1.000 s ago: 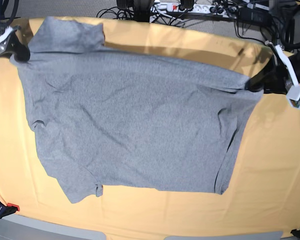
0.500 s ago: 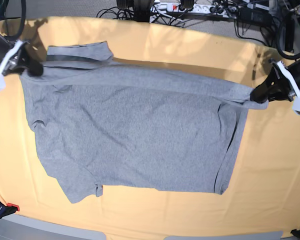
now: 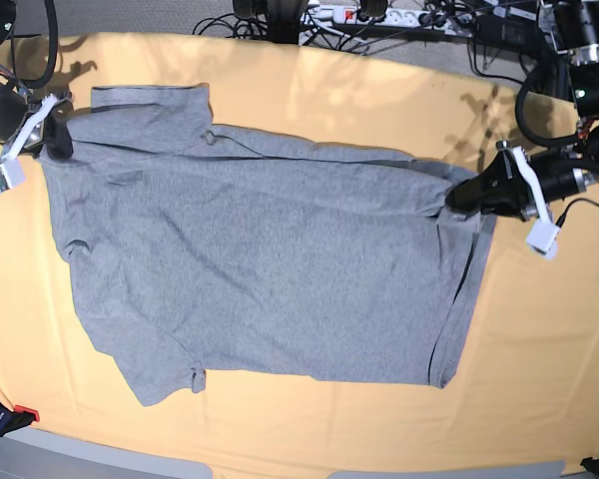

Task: Layout the t-shirt on the table in an organized manner, then fold the t-shirt properly
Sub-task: 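Lower the shoulder edge onto the table with both grippers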

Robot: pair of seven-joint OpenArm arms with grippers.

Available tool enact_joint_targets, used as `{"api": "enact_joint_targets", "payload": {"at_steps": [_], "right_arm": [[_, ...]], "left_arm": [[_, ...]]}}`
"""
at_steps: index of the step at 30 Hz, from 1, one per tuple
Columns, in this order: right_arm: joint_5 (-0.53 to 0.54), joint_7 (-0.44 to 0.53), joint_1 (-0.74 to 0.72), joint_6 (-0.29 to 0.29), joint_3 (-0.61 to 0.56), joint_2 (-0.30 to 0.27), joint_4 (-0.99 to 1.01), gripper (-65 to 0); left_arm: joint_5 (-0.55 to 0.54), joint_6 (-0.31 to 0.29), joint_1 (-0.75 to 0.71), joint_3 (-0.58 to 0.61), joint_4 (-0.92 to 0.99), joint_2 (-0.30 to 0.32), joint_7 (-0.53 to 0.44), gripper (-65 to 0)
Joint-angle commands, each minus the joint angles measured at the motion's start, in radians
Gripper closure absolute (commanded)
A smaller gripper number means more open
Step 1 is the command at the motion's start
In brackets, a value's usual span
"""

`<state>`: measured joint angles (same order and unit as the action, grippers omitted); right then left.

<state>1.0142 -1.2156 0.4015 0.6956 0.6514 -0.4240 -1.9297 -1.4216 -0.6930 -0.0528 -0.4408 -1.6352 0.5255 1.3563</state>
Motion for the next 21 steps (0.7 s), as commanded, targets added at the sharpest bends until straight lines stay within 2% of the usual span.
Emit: {"api": "enact_joint_targets", "payload": {"at_steps": [1, 6, 16, 21], "right_arm": [[0.018, 0.034, -0.003, 0.003, 0.008, -0.020, -0.011, 0.0], [0.016, 0.056, -0.059, 0.003, 0.008, -0.019, -0.011, 0.0], [0.002, 0.070, -0.119, 0.003, 0.008, -0.019, -0.011, 0.0], [0.002, 0.078, -0.119, 0.003, 0.008, -0.019, -0.011, 0.0]], "left_arm": [[-0.026, -0.005, 0.030, -0.006, -0.014, 0.021, -0.024, 0.0], [0.035, -0.005, 0.088, -0.006, -0.014, 0.021, -0.025, 0.0], [0.050, -0.005, 0.119, -0.006, -0.014, 0.023, -0.026, 0.0], [0.113, -0.005, 0.122, -0.006, -0.014, 0.023, -0.070, 0.0]]}}
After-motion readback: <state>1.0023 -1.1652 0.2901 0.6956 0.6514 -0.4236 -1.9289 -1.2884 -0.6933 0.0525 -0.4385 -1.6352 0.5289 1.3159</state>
